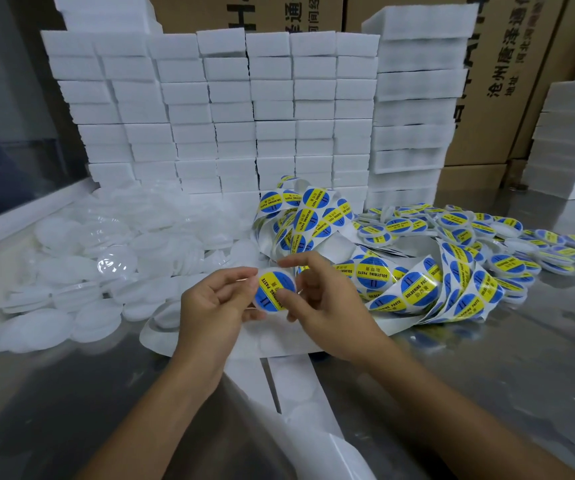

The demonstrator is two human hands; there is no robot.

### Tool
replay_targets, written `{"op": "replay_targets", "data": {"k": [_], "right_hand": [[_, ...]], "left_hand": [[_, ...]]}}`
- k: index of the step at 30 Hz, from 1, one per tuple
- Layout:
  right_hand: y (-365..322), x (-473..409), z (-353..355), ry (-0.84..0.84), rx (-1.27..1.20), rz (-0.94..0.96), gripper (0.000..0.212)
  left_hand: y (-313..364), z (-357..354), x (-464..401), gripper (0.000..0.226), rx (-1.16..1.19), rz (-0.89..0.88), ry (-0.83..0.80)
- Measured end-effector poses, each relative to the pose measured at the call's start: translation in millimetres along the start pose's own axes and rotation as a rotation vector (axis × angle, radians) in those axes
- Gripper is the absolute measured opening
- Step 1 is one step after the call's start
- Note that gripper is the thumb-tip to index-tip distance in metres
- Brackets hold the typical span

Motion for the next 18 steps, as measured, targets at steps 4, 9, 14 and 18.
{"op": "replay_targets", "data": {"k": [4, 9, 14, 18], "right_hand": [[5.8, -3.5, 15.1, 0.072, -0.019, -0.021, 0.037], [-5.7, 0.6, 6.2, -0.004, 0.173, 0.12, 0.062], [-4.3, 1.0, 9.7, 0.025, 0.161, 0.127, 0.068], [-10.4, 4.0, 7.5, 0.05, 0.165, 0.165, 0.059]], "left_hand": [[0.0, -2.5, 0.8, 0.011, 0.037, 0.003, -0.007], [-0.7, -1.1, 0.1, 0.009, 0.098, 0.052, -0.013], [2.5, -3.3, 0.9, 0.01, 0.135, 0.063, -0.047], [-0.6, -1.4, 1.0, 0.009, 0.12, 0.072, -0.038]]}}
Point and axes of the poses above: each hand's wrist, its own x-axis away from the middle knuckle, its own z-axis out of the back of the hand, y = z × x, the point moved 8 cm from there along -x, towards the middle knuckle, and after that the axes turned 1 degree about -y, right-handed, at the moved point
